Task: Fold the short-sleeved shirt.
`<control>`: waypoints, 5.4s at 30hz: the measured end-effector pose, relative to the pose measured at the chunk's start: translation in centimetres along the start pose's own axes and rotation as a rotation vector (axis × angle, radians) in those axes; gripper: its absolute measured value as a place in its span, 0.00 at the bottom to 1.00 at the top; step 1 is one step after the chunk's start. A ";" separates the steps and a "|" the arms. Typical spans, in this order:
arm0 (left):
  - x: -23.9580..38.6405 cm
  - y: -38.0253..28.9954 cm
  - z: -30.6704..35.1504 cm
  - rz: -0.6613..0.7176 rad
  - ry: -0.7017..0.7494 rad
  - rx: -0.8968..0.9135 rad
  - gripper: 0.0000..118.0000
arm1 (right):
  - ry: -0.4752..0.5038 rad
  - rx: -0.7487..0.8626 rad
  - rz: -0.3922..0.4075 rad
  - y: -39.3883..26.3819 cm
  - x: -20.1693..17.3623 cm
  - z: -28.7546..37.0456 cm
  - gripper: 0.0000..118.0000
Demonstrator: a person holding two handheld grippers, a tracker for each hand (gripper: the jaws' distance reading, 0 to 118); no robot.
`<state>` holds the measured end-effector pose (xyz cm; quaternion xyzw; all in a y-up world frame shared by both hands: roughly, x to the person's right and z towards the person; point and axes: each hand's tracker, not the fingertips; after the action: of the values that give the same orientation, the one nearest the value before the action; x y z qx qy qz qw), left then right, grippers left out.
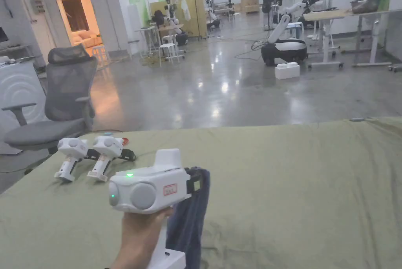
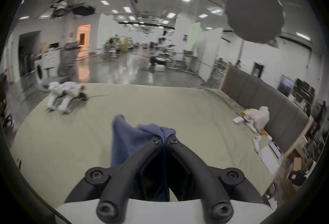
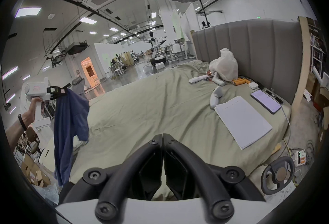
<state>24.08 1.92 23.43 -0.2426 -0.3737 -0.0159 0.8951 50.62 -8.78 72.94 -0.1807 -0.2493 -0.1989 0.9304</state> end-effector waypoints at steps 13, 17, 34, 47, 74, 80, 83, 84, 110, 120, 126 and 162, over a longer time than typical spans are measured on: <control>29.2 -20.9 -9.2 -0.305 -0.665 -0.410 0.00 | -0.117 -0.025 -0.029 -1.8 3.1 3.0 0.00; 32.5 -25.2 -7.0 -0.332 -0.796 -0.460 0.02 | -0.144 -0.035 -0.047 -2.7 3.7 3.4 0.00; 14.4 -9.6 16.7 -0.197 -0.218 0.338 0.79 | 0.117 0.160 0.129 4.1 -3.6 1.8 0.00; 8.8 -11.6 30.7 -0.220 0.395 0.503 0.48 | 0.142 0.348 0.324 8.0 -8.4 4.8 0.00; 8.9 -12.3 32.9 -0.168 0.359 0.482 0.00 | 0.105 0.349 0.314 7.5 -8.3 4.7 0.00; 6.9 -12.9 29.4 -0.070 0.312 0.345 0.00 | 0.084 0.301 0.319 6.5 -7.6 3.3 0.00; 4.8 -13.8 24.7 0.013 0.227 0.197 0.42 | 0.085 0.257 0.304 5.6 -6.9 2.1 0.00; 3.4 -14.6 22.4 0.053 0.203 0.165 0.61 | 0.084 0.236 0.301 5.2 -6.7 1.6 0.00; -2.2 -24.0 -6.2 0.013 0.340 -0.494 0.01 | 0.006 -0.104 0.180 2.2 -1.6 -5.3 0.00; -5.1 -22.1 -6.7 0.108 0.239 -0.598 0.01 | 0.079 -0.541 0.226 8.8 2.1 -29.1 0.74; -5.3 -22.6 -6.4 0.121 0.231 -0.580 0.01 | 0.042 -0.597 0.272 8.4 3.8 -38.0 0.74; 0.7 1.3 23.9 0.029 0.105 0.318 0.00 | 0.201 0.188 0.241 25.7 -1.0 -3.5 0.00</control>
<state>9.03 13.87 37.79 -0.1022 -0.3206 0.0438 0.9407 62.96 11.94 63.49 -0.1010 -0.1491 -0.0787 0.9805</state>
